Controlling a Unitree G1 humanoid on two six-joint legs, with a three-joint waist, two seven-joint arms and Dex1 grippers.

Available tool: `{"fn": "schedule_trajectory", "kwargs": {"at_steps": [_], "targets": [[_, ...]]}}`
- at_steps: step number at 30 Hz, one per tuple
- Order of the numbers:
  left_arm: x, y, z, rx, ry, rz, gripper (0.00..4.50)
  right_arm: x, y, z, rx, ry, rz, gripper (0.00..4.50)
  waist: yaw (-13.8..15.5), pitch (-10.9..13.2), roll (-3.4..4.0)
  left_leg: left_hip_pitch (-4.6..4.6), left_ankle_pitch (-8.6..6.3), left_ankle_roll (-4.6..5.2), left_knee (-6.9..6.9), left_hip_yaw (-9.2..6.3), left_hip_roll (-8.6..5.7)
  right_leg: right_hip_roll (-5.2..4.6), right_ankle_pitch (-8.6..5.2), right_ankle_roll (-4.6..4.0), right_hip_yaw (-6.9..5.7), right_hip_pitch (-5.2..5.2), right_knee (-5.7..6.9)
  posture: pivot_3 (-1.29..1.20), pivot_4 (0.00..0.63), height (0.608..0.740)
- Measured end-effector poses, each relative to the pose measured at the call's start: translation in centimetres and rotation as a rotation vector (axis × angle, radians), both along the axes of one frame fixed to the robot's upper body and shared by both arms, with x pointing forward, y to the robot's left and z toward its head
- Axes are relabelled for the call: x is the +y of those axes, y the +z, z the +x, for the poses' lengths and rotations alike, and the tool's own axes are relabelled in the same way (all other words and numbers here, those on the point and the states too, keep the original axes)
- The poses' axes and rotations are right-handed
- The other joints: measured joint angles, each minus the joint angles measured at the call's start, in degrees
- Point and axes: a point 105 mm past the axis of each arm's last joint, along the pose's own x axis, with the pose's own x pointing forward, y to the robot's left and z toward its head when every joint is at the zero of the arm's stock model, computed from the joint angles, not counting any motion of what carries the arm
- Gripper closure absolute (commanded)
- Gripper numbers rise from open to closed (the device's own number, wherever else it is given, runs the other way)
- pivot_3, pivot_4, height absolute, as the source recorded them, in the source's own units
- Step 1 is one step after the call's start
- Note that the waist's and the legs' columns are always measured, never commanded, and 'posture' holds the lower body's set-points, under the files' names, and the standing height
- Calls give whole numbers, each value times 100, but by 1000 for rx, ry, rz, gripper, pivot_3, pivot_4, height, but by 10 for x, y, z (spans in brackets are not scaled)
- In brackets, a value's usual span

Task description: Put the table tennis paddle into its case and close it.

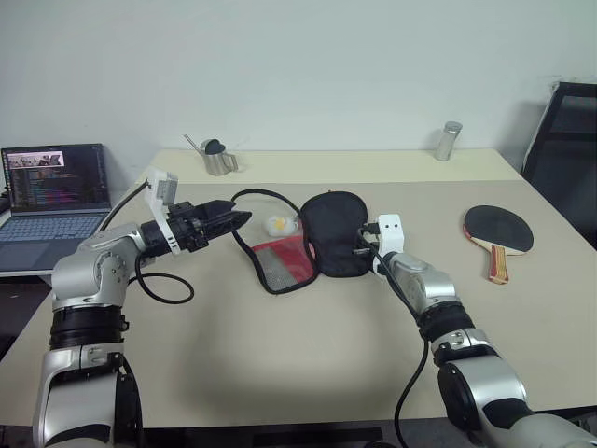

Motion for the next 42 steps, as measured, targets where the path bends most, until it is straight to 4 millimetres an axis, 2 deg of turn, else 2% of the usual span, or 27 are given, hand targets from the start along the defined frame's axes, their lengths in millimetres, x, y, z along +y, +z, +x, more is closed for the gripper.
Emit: {"fn": "schedule_trajectory", "kwargs": {"at_steps": [4,9,13,16,19,28,33,39,42], "targets": [[-10,-7,-5,35,-34,4,858,-21,17,-4,-30,-72,20,4433,22,-1,-1,-2,0,0,-1,-3,0,0,0,0,0,0,-1,0,150,740],[-23,-3,-9,32,-71,-18,858,-43,0,-24,56,-130,43,4433,20,0,-1,-1,0,1,-2,0,0,0,0,0,2,0,0,0,150,740],[-31,-5,-10,44,-97,-21,858,-44,-11,-50,134,-97,48,4433,1,0,0,1,-1,1,-2,3,0,3,0,0,7,-1,2,0,150,740],[-35,-8,-11,63,-112,-18,858,-45,-7,-58,146,-85,42,4433,-3,0,-1,4,-1,2,-1,4,1,6,0,0,10,-1,4,0,150,740],[-40,-9,-12,67,-131,-7,858,-46,2,-62,132,-81,35,4433,7,0,-1,3,-1,2,-1,3,1,8,-1,0,10,-1,2,0,150,740],[-46,-9,-15,74,-153,-6,858,-54,0,-76,174,-108,29,4433,8,0,-1,3,-1,2,-2,4,1,8,-1,1,12,-1,1,0,150,740],[-47,-11,-15,79,-157,-1,858,-64,0,-75,180,-129,18,4433,8,0,-1,3,-1,2,-2,5,1,9,-1,1,12,-1,0,0,150,740],[-51,-13,-15,85,-168,-4,858,-66,-1,-69,188,-135,16,4433,7,0,-1,2,-1,2,-2,5,1,10,-1,1,13,-1,-1,0,150,740],[-51,-13,-15,86,-169,-3,858,-69,-3,-68,193,-150,9,3432,7,0,-1,2,-1,2,-2,6,1,10,-1,1,14,-1,-1,0,150,740]]}}
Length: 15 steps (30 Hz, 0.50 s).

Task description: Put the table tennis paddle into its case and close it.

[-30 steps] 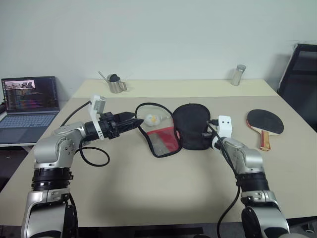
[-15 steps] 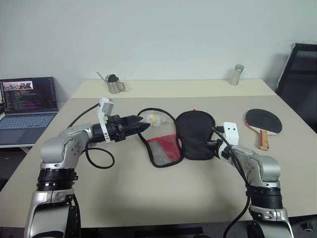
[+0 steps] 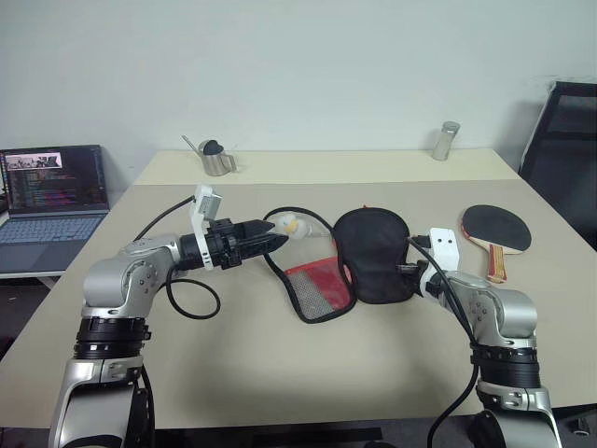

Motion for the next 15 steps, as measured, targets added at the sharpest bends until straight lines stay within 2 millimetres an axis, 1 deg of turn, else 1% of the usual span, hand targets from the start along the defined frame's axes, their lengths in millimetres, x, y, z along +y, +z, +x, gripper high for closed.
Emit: {"fn": "schedule_trajectory", "kwargs": {"at_steps": [1,2,6,9,11,13,15], "targets": [[0,0,0,0,0,0,858,-1,0,0,-2,-5,-3,3136,0,0,0,0,0,0,0,0,0,0,0,0,0,0,0,0,150,740],[0,0,0,0,0,0,858,-3,1,1,-6,-10,-6,2721,0,0,0,0,0,0,0,0,0,0,0,0,0,0,0,0,150,740],[0,0,0,0,1,0,858,-8,4,-2,-4,-18,-11,1362,1,0,0,0,0,0,0,-1,0,0,0,0,0,0,0,0,150,740],[0,-1,-1,2,-1,1,858,-6,17,-13,-16,32,22,294,2,0,0,-1,0,0,-1,-1,0,0,0,0,0,0,-1,0,150,740],[-1,-1,-1,1,-5,0,858,-7,32,-19,-56,55,36,294,2,0,0,-1,0,1,-1,-2,0,0,0,0,-1,0,-1,0,150,740],[-3,0,-3,-7,-15,-2,858,-14,45,-22,-99,61,14,294,10,0,0,-1,-1,1,0,-1,0,0,0,1,-1,1,-2,0,150,740],[-6,1,-4,-13,-29,-2,858,-26,55,-22,-132,47,-16,4,11,0,0,-1,-1,1,0,-1,-1,0,0,1,-1,1,-3,0,150,740]]}}
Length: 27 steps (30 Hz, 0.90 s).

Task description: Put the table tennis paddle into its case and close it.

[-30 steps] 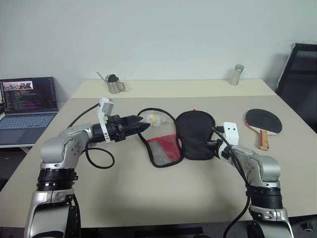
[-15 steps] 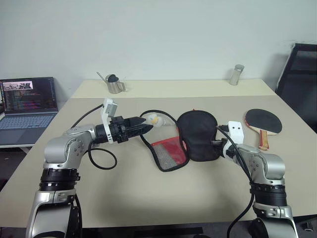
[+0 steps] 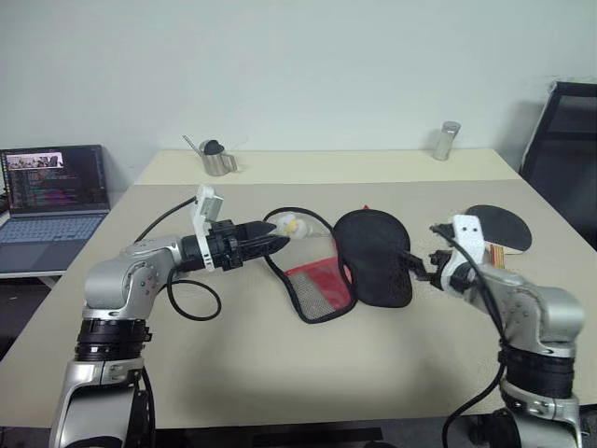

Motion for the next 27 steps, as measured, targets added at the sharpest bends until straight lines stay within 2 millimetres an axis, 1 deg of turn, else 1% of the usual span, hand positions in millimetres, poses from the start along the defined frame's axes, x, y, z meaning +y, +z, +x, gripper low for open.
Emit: {"fn": "schedule_trajectory", "kwargs": {"at_steps": [3,6,10,13,15,18,21,24,25,26,27], "targets": [[-11,-1,-8,-13,-71,14,858,-23,8,3,-33,-53,-60,4,1,0,0,0,0,0,-2,2,0,1,0,0,1,0,-2,0,150,740],[-24,-1,-15,-37,-137,30,858,-49,3,9,-25,-158,-118,4,-1,0,0,1,0,0,-2,5,0,1,0,0,4,1,-1,0,150,740],[-40,-2,-13,-140,-182,111,858,-82,-17,17,26,-304,-170,4,4,0,-1,1,0,0,-1,10,0,2,0,0,7,1,-1,0,150,740],[-54,3,-10,-216,-208,127,858,-101,-32,23,65,-387,-186,4,-2,1,-1,2,0,0,-2,16,0,2,0,0,13,0,-1,0,150,740],[-63,7,-10,-250,-234,124,858,-109,-39,30,72,-427,-190,4,-11,1,-1,3,0,0,-3,18,1,4,0,0,15,0,-1,0,150,740],[-69,8,-10,-268,-253,127,858,-119,-45,37,69,-475,-192,4,-17,1,0,6,0,1,-5,20,3,8,0,0,19,0,-1,0,150,740],[-71,6,-10,-263,-262,119,858,-127,-53,44,63,-508,-174,4,-19,1,0,5,0,1,-4,23,4,9,0,0,21,0,-1,0,150,740],[-71,6,-10,-263,-264,121,858,-129,-65,49,87,-512,-153,4,-18,1,0,5,0,1,-4,24,4,9,0,0,23,0,-1,0,150,740],[-71,5,-9,-261,-263,123,858,-130,-66,50,83,-513,-150,4,-18,1,0,6,0,1,-3,24,4,9,0,0,23,0,-1,0,150,740],[-70,5,-9,-259,-261,124,858,-130,-67,51,83,-509,-144,392,-21,0,-1,8,0,0,-3,25,4,9,1,0,24,2,-1,0,150,740],[-70,4,-9,-259,-261,126,858,-129,-67,52,78,-501,-139,628,-23,1,-1,8,0,0,-2,26,4,9,1,1,27,2,0,0,150,740]]}}
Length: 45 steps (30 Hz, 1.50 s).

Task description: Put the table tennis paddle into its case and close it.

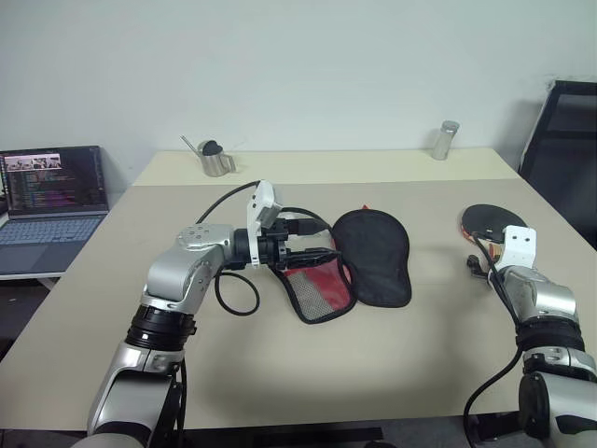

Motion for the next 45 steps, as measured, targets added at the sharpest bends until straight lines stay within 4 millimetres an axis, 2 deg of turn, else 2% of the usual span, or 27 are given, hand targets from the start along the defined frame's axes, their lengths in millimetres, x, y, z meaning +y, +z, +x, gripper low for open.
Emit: {"fn": "schedule_trajectory", "kwargs": {"at_steps": [7,8,14,18,22,26,31,35,43,45], "targets": [[3,-2,0,4,5,9,858,3,-2,-4,12,84,-24,2944,27,0,0,2,0,0,0,-4,0,0,0,1,-3,7,-4,0,150,740],[3,-3,0,6,6,11,858,2,-1,-6,14,98,-34,3115,34,0,0,0,0,0,0,-6,0,0,0,1,-4,6,-5,0,150,740],[3,-5,-1,10,-1,14,858,5,-2,-34,72,197,-98,3115,52,0,0,-4,-1,1,0,-10,0,-1,-1,3,-9,6,-10,0,150,740],[3,-6,-1,12,-5,17,858,4,-4,-62,138,241,-116,3115,76,0,1,-5,-1,2,-1,-15,0,0,-2,3,-13,6,-11,0,150,740],[2,-7,-1,10,-6,21,858,15,-6,-96,219,320,-108,3115,119,0,1,-4,-2,2,0,-14,1,2,-2,5,-11,6,-10,0,150,740],[2,-7,-1,7,-8,24,858,26,-9,-120,279,375,-88,3116,114,0,0,1,-2,3,1,-15,4,10,-3,6,-9,7,-7,0,150,740],[0,-9,-2,12,-19,30,858,28,-11,-127,298,372,-52,3126,118,-1,0,1,-2,2,2,-15,4,17,-4,7,-8,8,-7,0,150,740],[-1,-10,-3,14,-32,33,858,30,-10,-120,285,360,-26,3126,94,-2,-6,4,-2,2,4,-13,7,21,-3,7,-4,9,-7,0,150,740],[0,-12,-4,20,-32,43,858,29,-8,-102,252,344,8,476,21,-1,-8,10,-1,2,7,-8,9,25,2,13,5,10,-3,0,150,740],[1,-14,-5,26,-29,45,858,30,-7,-99,248,350,8,476,20,-1,-8,9,-1,2,6,-7,9,25,2,13,6,10,-3,0,150,740]]}}
